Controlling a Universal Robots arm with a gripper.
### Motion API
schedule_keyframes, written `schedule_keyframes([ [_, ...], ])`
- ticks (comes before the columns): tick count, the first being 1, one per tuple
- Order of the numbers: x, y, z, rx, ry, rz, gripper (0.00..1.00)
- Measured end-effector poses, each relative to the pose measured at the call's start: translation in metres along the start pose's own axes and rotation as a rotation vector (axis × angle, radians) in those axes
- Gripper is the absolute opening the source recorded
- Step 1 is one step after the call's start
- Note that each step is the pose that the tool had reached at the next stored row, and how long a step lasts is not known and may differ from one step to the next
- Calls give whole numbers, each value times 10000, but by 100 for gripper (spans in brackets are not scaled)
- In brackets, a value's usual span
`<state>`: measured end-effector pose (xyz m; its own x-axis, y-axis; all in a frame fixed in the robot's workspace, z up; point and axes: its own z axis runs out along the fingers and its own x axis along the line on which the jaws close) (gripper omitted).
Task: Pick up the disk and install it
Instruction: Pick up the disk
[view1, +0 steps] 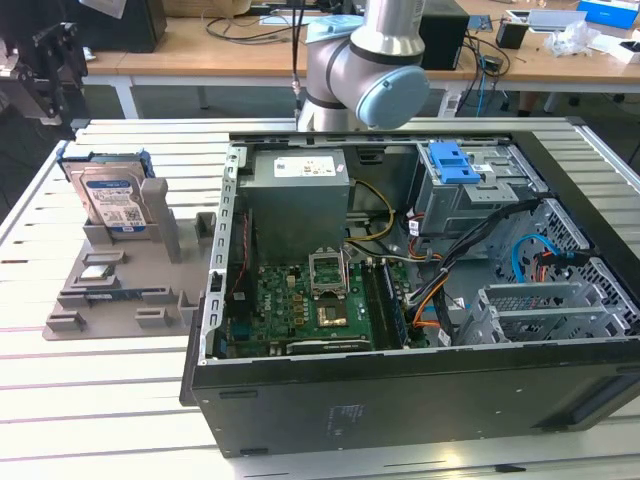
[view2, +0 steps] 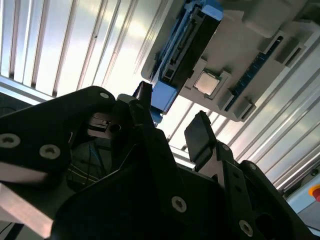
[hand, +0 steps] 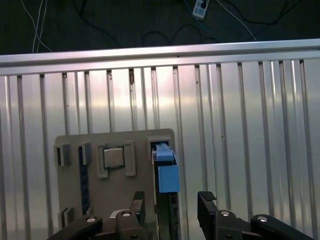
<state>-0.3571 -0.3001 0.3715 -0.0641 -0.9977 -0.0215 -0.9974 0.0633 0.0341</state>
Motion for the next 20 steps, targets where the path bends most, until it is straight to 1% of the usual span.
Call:
schedule_keyframes([
  [2,-73,-1,0,-3,6,-34,54],
  [3,-121,-2,2,-2,6,-57,54],
  [8,-247,0,6,-3,8,-114,54],
  [15,-339,5,11,-3,9,-150,54],
  [16,-376,7,13,-4,10,-166,54],
  [20,-446,10,17,-4,11,-197,54],
])
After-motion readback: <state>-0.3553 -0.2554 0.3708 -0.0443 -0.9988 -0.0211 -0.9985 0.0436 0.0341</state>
